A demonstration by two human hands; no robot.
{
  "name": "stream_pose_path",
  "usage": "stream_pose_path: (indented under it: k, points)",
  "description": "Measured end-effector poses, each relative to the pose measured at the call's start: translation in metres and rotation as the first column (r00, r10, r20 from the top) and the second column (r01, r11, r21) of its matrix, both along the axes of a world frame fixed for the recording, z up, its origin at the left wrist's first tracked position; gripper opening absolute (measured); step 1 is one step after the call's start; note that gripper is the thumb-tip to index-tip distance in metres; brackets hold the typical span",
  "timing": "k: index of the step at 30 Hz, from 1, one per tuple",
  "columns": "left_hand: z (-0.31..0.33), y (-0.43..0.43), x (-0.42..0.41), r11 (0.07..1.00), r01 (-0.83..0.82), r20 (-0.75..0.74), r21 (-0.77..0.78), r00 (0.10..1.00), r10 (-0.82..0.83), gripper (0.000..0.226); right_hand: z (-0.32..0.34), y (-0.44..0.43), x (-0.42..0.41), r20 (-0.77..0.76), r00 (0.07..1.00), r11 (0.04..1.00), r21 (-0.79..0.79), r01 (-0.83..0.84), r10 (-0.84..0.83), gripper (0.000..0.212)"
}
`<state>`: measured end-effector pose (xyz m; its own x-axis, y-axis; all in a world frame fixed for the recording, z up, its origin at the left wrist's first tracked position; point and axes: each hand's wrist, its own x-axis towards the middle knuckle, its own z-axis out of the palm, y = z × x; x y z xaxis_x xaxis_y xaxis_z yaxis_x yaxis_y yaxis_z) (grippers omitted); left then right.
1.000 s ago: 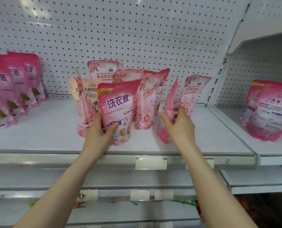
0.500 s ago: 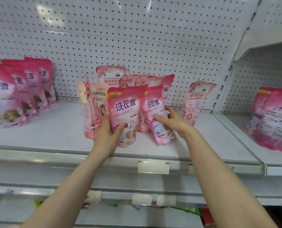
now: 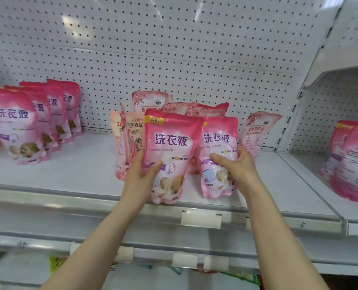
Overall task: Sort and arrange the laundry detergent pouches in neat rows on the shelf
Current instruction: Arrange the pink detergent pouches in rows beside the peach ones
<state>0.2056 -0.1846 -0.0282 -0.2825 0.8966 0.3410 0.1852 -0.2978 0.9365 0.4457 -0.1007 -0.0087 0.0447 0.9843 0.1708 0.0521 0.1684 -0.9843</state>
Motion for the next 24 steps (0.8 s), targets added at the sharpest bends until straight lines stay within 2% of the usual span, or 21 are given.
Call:
stream_pose_path:
  k: [4, 10, 18, 24]
  points:
    - [0.001, -0.013, -0.013, 0.997, 0.072, -0.019, 0.029, 0.997, -0.072, 0.044, 0.007, -0.034, -0.008, -0.145, 0.988, 0.998, 0.02, 0.061, -0.058, 0.056]
    - [-0.001, -0.031, -0.044, 0.983, 0.171, 0.059, 0.069, 0.983, -0.175, 0.033, 0.004, -0.09, -0.047, -0.276, 0.956, 0.995, -0.056, 0.086, -0.098, 0.041]
    - [-0.015, -0.055, -0.14, 0.952, 0.306, 0.124, 0.025, 0.944, -0.306, 0.025, -0.006, -0.154, -0.136, -0.272, 0.946, 0.982, -0.102, 0.157, -0.179, 0.046]
    - [-0.017, -0.075, -0.231, 0.953, 0.299, 0.157, 0.053, 0.94, -0.304, 0.023, -0.01, -0.19, -0.222, -0.224, 0.952, 0.978, -0.058, 0.2, -0.208, 0.045]
